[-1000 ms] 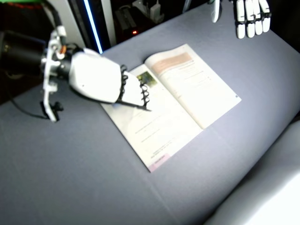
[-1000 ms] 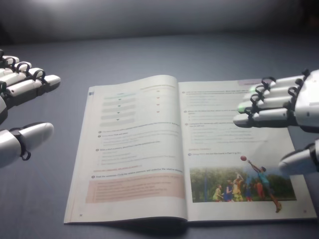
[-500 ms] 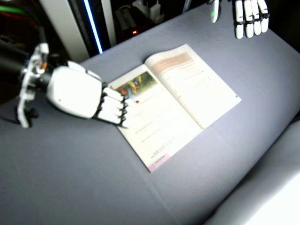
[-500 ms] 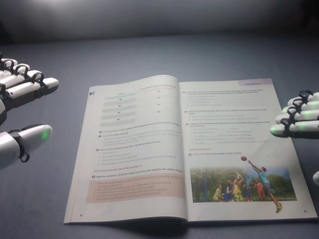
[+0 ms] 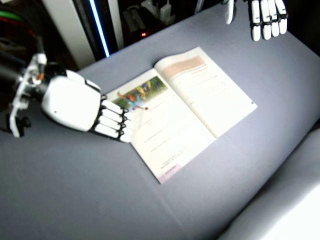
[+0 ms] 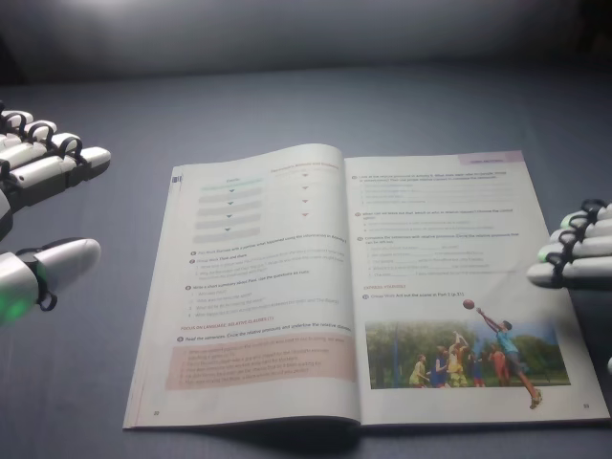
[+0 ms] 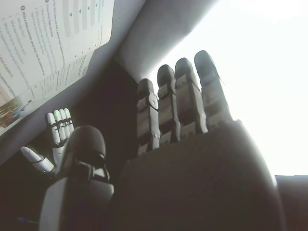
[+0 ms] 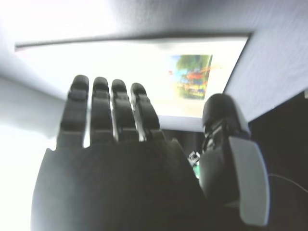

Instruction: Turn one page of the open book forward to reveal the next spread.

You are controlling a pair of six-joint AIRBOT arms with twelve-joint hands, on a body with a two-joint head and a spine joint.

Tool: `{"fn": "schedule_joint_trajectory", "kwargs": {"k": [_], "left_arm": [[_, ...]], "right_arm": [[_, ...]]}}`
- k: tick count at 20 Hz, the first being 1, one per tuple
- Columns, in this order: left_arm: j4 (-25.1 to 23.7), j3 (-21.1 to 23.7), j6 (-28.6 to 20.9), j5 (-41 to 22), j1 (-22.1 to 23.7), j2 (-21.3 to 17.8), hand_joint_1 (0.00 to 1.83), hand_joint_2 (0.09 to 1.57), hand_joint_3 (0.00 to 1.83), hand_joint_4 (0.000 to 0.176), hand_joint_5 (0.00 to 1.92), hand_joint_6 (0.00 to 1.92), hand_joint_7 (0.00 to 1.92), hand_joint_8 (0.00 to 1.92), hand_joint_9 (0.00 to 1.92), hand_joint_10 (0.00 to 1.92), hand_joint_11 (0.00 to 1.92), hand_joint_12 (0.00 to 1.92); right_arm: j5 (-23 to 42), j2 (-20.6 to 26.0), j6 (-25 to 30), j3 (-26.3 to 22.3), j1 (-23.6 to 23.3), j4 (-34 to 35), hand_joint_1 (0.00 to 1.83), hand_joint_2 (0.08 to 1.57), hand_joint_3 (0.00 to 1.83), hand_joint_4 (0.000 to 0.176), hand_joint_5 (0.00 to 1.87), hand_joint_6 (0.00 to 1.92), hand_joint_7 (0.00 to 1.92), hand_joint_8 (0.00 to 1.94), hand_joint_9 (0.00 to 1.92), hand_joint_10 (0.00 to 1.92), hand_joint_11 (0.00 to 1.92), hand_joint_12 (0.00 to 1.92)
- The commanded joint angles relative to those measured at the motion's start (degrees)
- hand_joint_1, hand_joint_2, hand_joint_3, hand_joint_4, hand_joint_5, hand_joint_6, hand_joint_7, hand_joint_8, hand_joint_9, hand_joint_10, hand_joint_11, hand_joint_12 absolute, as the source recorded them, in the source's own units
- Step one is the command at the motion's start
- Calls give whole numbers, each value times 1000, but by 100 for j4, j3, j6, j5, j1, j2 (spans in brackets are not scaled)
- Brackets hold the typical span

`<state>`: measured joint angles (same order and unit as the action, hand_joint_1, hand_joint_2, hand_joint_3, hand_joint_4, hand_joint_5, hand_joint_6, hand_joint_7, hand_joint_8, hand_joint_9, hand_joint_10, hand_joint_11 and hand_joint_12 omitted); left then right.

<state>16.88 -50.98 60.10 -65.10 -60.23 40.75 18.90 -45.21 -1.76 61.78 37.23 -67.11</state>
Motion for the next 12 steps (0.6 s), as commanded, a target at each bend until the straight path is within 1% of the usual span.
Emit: {"fn": "schedule_joint_trajectory", "kwargs": {"k": [1,2,3,4,5,7,8,9,10,12], "left_arm": [[13,-28,-12,-670,54,-4,0,1365,0,69,278,3,266,2,207,2,0,363],[6,-28,-12,-670,63,0,0,1366,0,82,279,3,264,1,200,0,0,364],[6,-28,-12,-670,67,1,0,1361,0,90,279,2,263,0,200,0,0,379],[5,-28,-12,-670,67,4,0,1370,0,82,277,0,260,0,188,1,0,328],[4,-28,-12,-665,68,5,0,1375,1,77,273,0,258,0,184,1,0,301],[-1,-26,-12,-663,69,6,0,1386,4,64,280,2,270,3,194,3,0,310],[-2,-26,-12,-663,70,6,0,1378,0,73,273,1,265,0,187,0,0,292],[-2,-26,-12,-663,71,7,0,1383,0,72,288,0,281,0,211,0,0,396],[-2,-26,-12,-664,71,12,0,1381,0,69,294,1,279,0,205,0,0,418],[-2,-25,-12,-664,71,13,0,1386,0,58,308,4,298,5,226,6,0,474]], "right_arm": [[174,15,6,36,-17,134,0,1241,0,0,0,0,6,2,0,0,19,8],[150,-31,6,62,39,134,0,1240,0,0,0,0,0,0,0,0,3,1],[136,-80,6,90,87,134,0,1244,0,0,3,1,0,0,0,0,12,5],[126,-122,6,114,122,134,0,1244,0,0,15,6,9,4,0,0,13,6],[116,-186,6,151,192,134,0,1246,0,0,29,11,24,9,0,0,26,11],[116,-276,6,190,328,134,0,1241,0,0,21,6,17,5,0,0,11,4],[117,-319,6,203,348,133,0,1243,0,0,40,12,37,11,9,3,26,11],[118,-354,6,213,349,133,0,1247,0,0,55,15,49,14,27,9,47,20],[120,-422,6,236,349,134,0,1252,2,0,61,15,41,9,21,6,45,18],[123,-539,6,274,348,134,0,1276,11,0,71,14,22,0,0,0,29,11]]}}
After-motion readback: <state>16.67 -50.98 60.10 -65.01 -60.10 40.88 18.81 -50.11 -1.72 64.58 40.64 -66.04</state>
